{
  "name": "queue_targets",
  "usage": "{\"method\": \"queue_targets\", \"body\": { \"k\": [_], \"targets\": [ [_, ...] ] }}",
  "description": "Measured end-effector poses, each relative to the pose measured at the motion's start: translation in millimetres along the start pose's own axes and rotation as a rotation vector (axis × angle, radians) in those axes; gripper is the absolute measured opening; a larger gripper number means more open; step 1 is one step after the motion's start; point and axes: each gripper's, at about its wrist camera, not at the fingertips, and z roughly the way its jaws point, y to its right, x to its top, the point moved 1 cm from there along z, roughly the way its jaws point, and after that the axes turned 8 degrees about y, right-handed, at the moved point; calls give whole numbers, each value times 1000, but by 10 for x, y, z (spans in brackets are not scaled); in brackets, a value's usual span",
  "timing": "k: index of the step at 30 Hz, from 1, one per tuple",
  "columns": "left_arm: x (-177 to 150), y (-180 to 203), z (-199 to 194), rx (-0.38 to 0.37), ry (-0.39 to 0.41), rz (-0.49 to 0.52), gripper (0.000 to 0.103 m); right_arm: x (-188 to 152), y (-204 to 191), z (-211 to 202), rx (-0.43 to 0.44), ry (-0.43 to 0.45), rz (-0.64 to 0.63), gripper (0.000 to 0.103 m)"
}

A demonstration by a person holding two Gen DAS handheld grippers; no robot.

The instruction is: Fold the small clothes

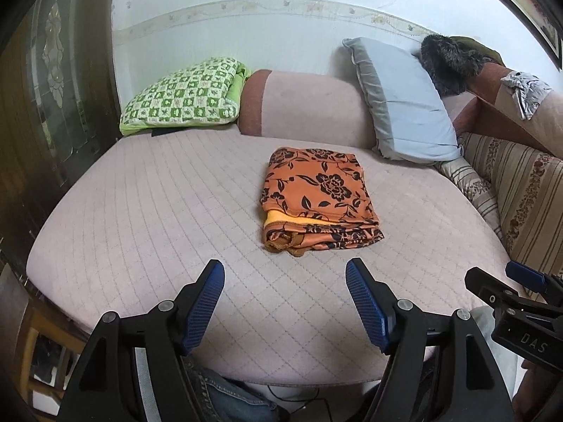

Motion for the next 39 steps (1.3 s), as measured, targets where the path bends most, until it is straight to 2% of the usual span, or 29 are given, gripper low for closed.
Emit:
{"method": "queue_targets", "body": {
  "k": [39],
  "targets": [
    [37, -8, -80, -33, 3, 38, 72, 155, 27, -191, -19, 61, -25, 86]
  ]
}}
